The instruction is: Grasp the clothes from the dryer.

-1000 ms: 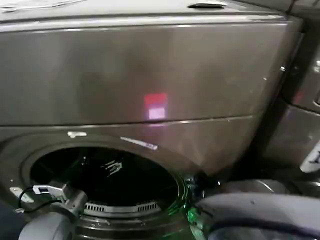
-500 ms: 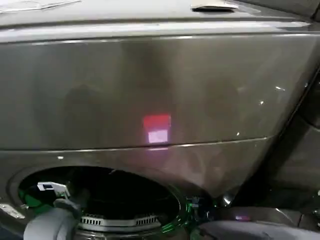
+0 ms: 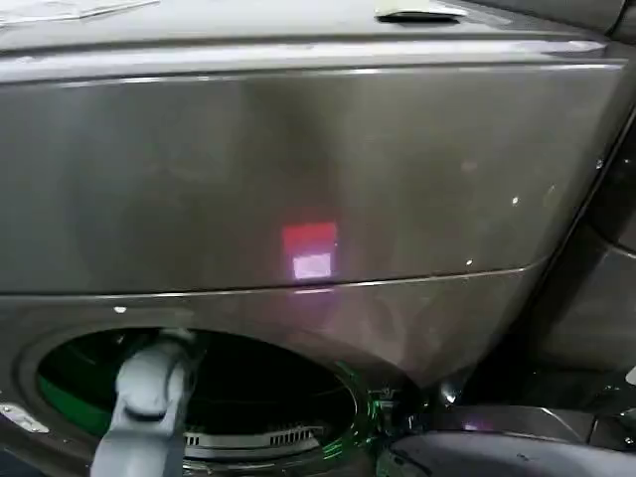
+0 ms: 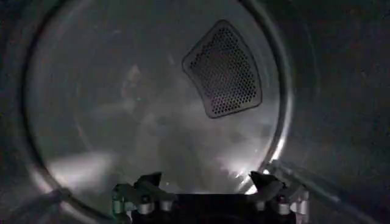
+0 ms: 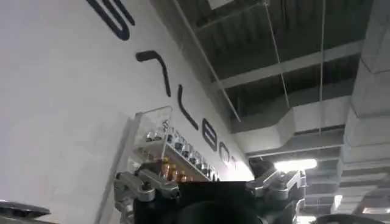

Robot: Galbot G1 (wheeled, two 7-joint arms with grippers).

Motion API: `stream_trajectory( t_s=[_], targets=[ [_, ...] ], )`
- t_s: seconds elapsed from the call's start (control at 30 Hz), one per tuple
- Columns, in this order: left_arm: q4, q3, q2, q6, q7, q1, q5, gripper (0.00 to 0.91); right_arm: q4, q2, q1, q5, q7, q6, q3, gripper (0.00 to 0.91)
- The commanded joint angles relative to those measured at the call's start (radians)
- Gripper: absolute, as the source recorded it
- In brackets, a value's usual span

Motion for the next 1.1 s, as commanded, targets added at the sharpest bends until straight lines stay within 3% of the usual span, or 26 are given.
stream_trajectory(
  t_s=[0.03, 0.23, 0.4, 0.47, 0.67, 1.1],
  targets=[
    [0.589, 0.222, 0.009, -0.083, 0.307, -0.411, 0.195, 0.907, -0.013, -0.005, 0.005, -0.001, -0.003, 0.006, 0.001, 0.907],
    [0.770, 0.412, 0.007, -0.258, 0.493, -0.538, 0.423, 0.907, -0.021, 0.000, 0.005, -0.002, -0.004, 0.009, 0.005, 0.907],
    [1.046, 0.491, -0.025, -0.625, 0.550, -0.646, 0.537, 0.907, -0.023, 0.008, -0.003, -0.001, -0.008, 0.012, 0.013, 0.907],
    [1.089, 0.509, -0.033, -0.666, 0.565, -0.665, 0.630, 0.907, -0.024, 0.011, -0.005, -0.001, -0.009, 0.013, 0.014, 0.907],
    [1.156, 0.514, -0.059, -0.663, 0.578, -0.703, 0.849, 0.907, -0.016, 0.013, -0.004, -0.001, -0.011, 0.014, 0.010, 0.907],
    [1.257, 0.569, -0.109, -0.650, 0.681, -0.729, 0.922, 0.907, 0.001, 0.015, 0.006, 0.000, -0.011, 0.016, -0.008, 0.907]
  ],
)
